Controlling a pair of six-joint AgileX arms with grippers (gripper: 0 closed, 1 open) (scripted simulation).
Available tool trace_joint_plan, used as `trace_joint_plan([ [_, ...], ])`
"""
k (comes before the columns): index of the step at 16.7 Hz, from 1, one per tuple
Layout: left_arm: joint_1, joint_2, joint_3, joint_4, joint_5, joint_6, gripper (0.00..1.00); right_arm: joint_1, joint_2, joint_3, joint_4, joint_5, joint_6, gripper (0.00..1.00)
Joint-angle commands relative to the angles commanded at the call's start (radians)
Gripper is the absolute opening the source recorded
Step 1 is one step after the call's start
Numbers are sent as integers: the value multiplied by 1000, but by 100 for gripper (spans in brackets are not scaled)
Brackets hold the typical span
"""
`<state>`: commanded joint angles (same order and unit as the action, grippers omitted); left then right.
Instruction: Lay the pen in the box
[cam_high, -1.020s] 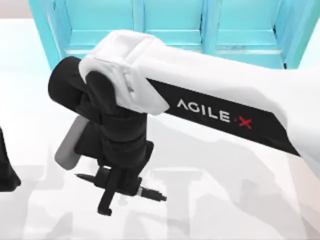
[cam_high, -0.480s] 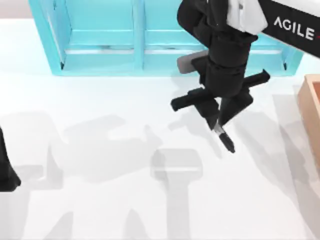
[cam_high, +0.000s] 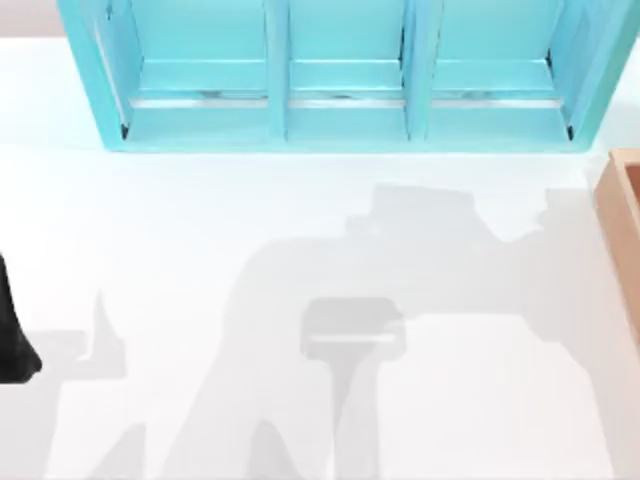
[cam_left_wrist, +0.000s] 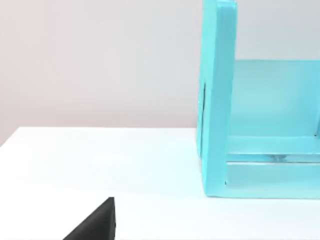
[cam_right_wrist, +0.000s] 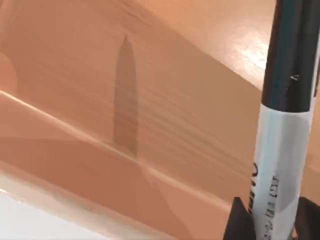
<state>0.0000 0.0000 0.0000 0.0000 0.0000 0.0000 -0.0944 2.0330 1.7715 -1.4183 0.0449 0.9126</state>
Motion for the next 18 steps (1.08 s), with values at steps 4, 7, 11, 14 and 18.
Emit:
trace_joint_plan([
  [4, 0, 0, 0, 0, 0, 0, 100, -222, -73, -65, 6, 25, 225, 0],
  [7, 0, 0, 0, 0, 0, 0, 100, -281, -98, -86, 10, 32, 284, 0],
  [11, 0, 0, 0, 0, 0, 0, 100, -278, -93, -82, 10, 30, 283, 0],
  [14, 0, 0, 0, 0, 0, 0, 100, -254, -112, -117, 43, 30, 299, 0],
  [18, 0, 0, 0, 0, 0, 0, 100, -195, -147, -221, 141, 33, 316, 0],
])
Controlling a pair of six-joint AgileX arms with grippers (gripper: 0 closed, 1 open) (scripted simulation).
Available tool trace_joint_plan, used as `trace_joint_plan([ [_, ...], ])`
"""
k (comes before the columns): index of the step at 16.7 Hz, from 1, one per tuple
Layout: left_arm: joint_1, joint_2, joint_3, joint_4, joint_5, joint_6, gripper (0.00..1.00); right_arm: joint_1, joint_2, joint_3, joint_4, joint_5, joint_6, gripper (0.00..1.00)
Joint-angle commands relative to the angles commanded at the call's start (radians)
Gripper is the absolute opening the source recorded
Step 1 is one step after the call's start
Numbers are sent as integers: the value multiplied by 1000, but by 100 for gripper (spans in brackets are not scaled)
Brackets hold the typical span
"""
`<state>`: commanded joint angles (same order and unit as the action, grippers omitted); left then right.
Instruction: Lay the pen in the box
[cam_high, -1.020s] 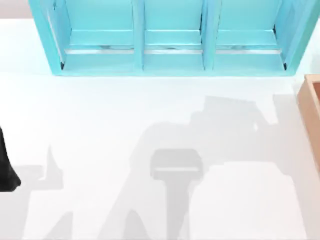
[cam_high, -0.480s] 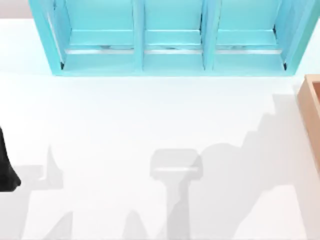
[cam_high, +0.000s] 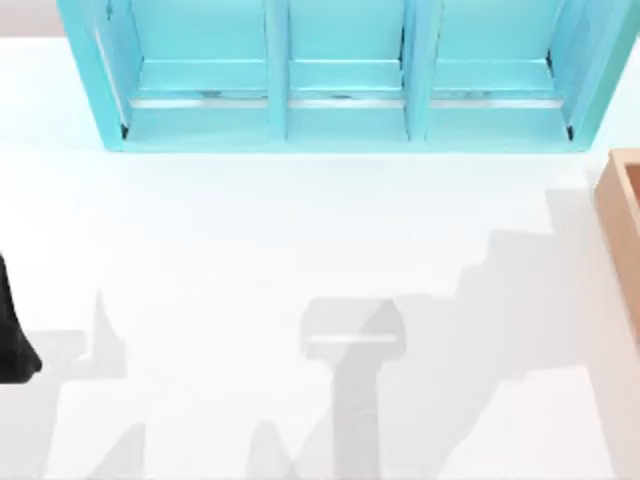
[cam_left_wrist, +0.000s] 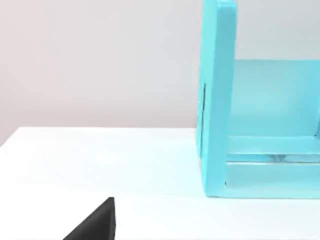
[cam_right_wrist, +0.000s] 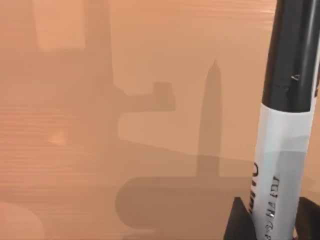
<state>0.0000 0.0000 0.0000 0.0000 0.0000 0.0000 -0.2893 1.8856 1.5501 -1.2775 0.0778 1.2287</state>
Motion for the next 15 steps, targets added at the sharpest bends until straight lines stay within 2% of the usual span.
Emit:
trace_joint_plan([
  [6, 0, 0, 0, 0, 0, 0, 100, -1, 14, -122, 98, -2, 23, 0],
  [12, 0, 0, 0, 0, 0, 0, 100, -26, 30, -131, 113, -7, 27, 0],
  [15, 0, 0, 0, 0, 0, 0, 100, -26, 30, -131, 113, -7, 27, 23],
])
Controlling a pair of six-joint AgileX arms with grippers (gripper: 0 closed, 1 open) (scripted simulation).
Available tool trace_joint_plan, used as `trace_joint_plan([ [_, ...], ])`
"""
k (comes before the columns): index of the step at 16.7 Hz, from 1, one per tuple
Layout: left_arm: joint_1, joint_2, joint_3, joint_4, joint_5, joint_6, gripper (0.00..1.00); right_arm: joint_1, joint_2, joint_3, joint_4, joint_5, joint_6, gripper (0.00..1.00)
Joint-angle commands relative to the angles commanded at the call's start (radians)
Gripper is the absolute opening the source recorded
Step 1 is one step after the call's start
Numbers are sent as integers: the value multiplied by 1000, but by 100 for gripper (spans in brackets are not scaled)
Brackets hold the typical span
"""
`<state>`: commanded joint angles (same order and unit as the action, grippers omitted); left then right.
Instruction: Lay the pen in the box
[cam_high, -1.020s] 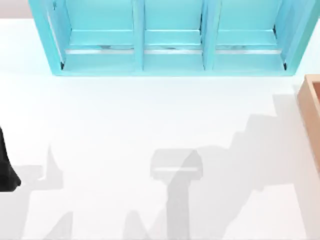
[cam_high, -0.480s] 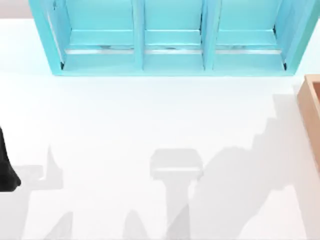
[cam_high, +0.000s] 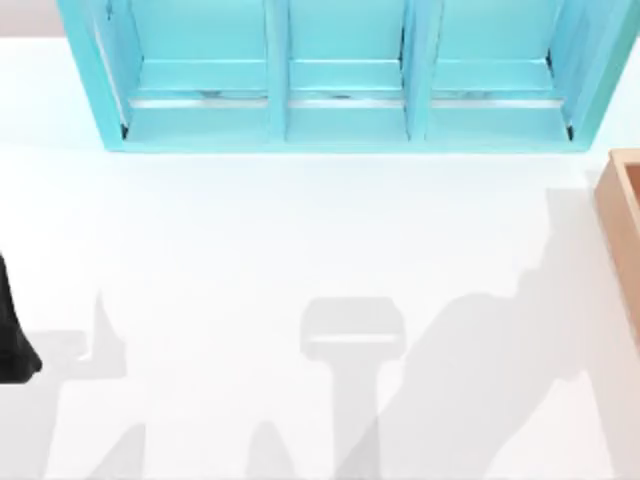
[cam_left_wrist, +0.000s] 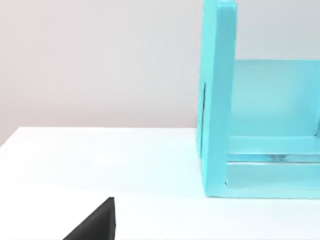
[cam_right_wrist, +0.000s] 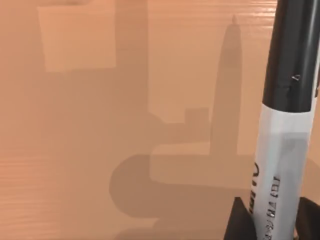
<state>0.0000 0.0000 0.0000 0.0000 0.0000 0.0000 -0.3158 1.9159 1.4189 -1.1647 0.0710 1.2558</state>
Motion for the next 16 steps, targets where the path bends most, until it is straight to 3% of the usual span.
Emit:
trace_joint_plan([
  [10, 0, 0, 0, 0, 0, 0, 100, 0, 0, 0, 0, 0, 0, 98],
  [16, 0, 0, 0, 0, 0, 0, 100, 0, 0, 0, 0, 0, 0, 100],
])
